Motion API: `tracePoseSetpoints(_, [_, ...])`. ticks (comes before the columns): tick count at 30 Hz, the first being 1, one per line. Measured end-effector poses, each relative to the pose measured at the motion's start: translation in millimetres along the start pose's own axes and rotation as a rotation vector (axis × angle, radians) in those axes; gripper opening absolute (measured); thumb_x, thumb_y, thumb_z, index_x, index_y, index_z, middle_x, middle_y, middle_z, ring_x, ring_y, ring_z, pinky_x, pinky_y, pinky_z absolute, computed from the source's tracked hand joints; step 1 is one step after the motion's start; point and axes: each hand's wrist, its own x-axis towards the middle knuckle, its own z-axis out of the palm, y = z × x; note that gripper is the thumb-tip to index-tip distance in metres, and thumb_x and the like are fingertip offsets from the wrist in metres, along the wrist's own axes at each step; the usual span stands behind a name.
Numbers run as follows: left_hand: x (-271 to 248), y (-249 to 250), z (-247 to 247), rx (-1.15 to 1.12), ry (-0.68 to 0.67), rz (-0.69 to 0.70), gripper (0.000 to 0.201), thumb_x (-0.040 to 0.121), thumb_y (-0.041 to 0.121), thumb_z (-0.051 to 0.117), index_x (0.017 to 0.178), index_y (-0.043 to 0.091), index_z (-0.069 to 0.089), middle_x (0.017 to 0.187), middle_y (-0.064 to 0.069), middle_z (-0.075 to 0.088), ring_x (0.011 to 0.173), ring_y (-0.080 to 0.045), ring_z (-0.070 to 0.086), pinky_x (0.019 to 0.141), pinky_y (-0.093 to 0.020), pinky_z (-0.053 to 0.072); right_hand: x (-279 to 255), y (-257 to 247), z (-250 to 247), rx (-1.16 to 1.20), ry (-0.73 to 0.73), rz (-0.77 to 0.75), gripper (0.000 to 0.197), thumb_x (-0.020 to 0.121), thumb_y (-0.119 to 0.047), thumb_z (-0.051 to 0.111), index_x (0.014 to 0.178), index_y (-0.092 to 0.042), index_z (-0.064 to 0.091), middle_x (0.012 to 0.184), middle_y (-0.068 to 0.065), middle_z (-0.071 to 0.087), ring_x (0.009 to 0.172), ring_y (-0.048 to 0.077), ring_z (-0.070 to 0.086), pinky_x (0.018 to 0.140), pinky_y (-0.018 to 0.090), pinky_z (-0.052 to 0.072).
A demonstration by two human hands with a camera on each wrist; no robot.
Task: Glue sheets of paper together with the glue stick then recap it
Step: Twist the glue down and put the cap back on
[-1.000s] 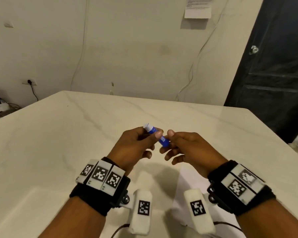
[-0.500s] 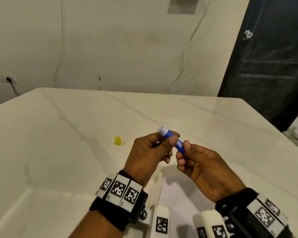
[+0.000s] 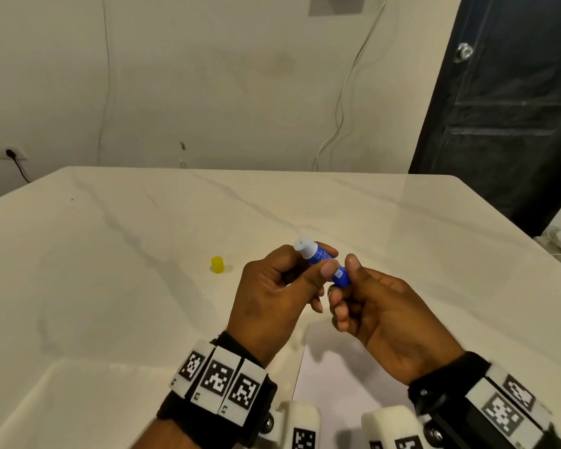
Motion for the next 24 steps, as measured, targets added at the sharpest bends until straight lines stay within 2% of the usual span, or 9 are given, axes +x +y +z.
tracePoseSetpoints(4, [-0.5, -1.2, 0.9, 0.048, 0.001, 0.012, 0.025, 0.081, 0.029, 0.07, 0.1, 0.013, 0.075, 0.082, -0.008, 0.072, 0.059, -0.011, 0.06, 0.057, -0.03, 0.054, 1.9, 3.7, -1.9, 0.051, -0.016, -0.04, 0.033, 0.091, -0.028, 0.058, 0.098, 0.001, 0.071, 0.075, 0.013, 0.064, 0.062, 0.019, 0.058, 0.061, 0.028, 0.056])
tracePoseSetpoints(9, [1.0, -1.6, -0.5, 0.078, 0.009, 0.022, 0.025, 0.081, 0.031, 0.07, 0.099, 0.015, 0.075, 0.077, -0.001, 0.072, 0.058, -0.01, 0.061, 0.058, -0.029, 0.057, 5.9, 5.2, -8.1, 0.09, -0.036, -0.084, 0.047, 0.069, -0.02, 0.074, 0.112, 0.001, 0.069, 0.091, 0.017, 0.072, 0.077, 0.022, 0.07, 0.071, 0.028, 0.06])
tracePoseSetpoints(11, [0.7, -0.9, -0.7, 0.109, 0.01, 0.03, 0.024, 0.081, 0.033, 0.069, 0.1, 0.019, 0.075, 0.074, 0.002, 0.071, 0.057, -0.01, 0.062, 0.06, -0.027, 0.057, 4.6, 3.7, -6.6, 0.074, -0.026, -0.059, 0.039, 0.079, -0.025, 0.07, 0.11, -0.001, 0.071, 0.086, 0.015, 0.072, 0.072, 0.021, 0.068, 0.067, 0.027, 0.06])
tracePoseSetpoints(13, [0.0, -0.6, -0.1, 0.124, 0.001, 0.043, 0.022, 0.082, 0.032, 0.069, 0.099, 0.021, 0.075, 0.078, 0.0, 0.072, 0.057, -0.01, 0.062, 0.06, -0.026, 0.057, 3.2, 3.7, -6.3, 0.024, -0.011, 0.008, 0.041, 0.091, -0.039, 0.059, 0.099, -0.002, 0.075, 0.077, 0.013, 0.068, 0.062, 0.019, 0.061, 0.058, 0.027, 0.056])
tracePoseSetpoints(16, [-0.8, -0.2, 0.4, 0.13, -0.006, 0.05, 0.024, 0.082, 0.031, 0.069, 0.101, 0.018, 0.074, 0.074, 0.001, 0.07, 0.058, -0.012, 0.063, 0.061, -0.025, 0.056, 1.9, 3.3, -5.7, -0.003, 0.011, 0.036, 0.04, 0.093, -0.04, 0.056, 0.081, -0.008, 0.077, 0.068, 0.011, 0.063, 0.053, 0.016, 0.054, 0.05, 0.026, 0.051])
tracePoseSetpoints(19, [-0.4, 0.5, 0.3, 0.1, 0.005, 0.051, 0.024, 0.082, 0.03, 0.069, 0.101, 0.016, 0.074, 0.07, 0.004, 0.068, 0.058, -0.012, 0.063, 0.059, -0.024, 0.055, 3.2, 5.0, -8.1, 0.051, -0.028, -0.041, 0.032, 0.081, -0.03, 0.068, 0.097, -0.003, 0.074, 0.079, 0.014, 0.066, 0.062, 0.017, 0.061, 0.06, 0.025, 0.056])
tracePoseSetpoints(22, [0.5, 1.6, -0.5, 0.063, 0.012, 0.048, 0.029, 0.08, 0.033, 0.068, 0.101, 0.015, 0.074, 0.067, 0.006, 0.067, 0.058, -0.011, 0.06, 0.059, -0.025, 0.056, 6.9, 8.9, -13.4, 0.054, -0.061, -0.12, 0.047, 0.057, -0.028, 0.092, 0.097, -0.012, 0.076, 0.097, 0.015, 0.073, 0.081, 0.022, 0.07, 0.077, 0.029, 0.059])
tracePoseSetpoints(23, [0.4, 1.8, -0.5, 0.06, 0.012, 0.049, 0.029, 0.08, 0.034, 0.068, 0.101, 0.015, 0.074, 0.067, 0.006, 0.067, 0.058, -0.011, 0.06, 0.059, -0.026, 0.056, 7.6, 9.2, -14.1, 0.049, -0.067, -0.133, 0.052, 0.052, -0.03, 0.095, 0.097, -0.013, 0.076, 0.099, 0.014, 0.073, 0.083, 0.023, 0.07, 0.079, 0.03, 0.059])
tracePoseSetpoints(24, [0.4, 2.0, -0.4, 0.06, 0.01, 0.049, 0.028, 0.08, 0.034, 0.068, 0.101, 0.016, 0.074, 0.069, 0.005, 0.068, 0.057, -0.011, 0.06, 0.059, -0.026, 0.056, 7.3, 8.2, -13.4, 0.053, -0.067, -0.132, 0.052, 0.054, -0.033, 0.094, 0.098, -0.013, 0.075, 0.098, 0.014, 0.072, 0.082, 0.023, 0.069, 0.078, 0.03, 0.059])
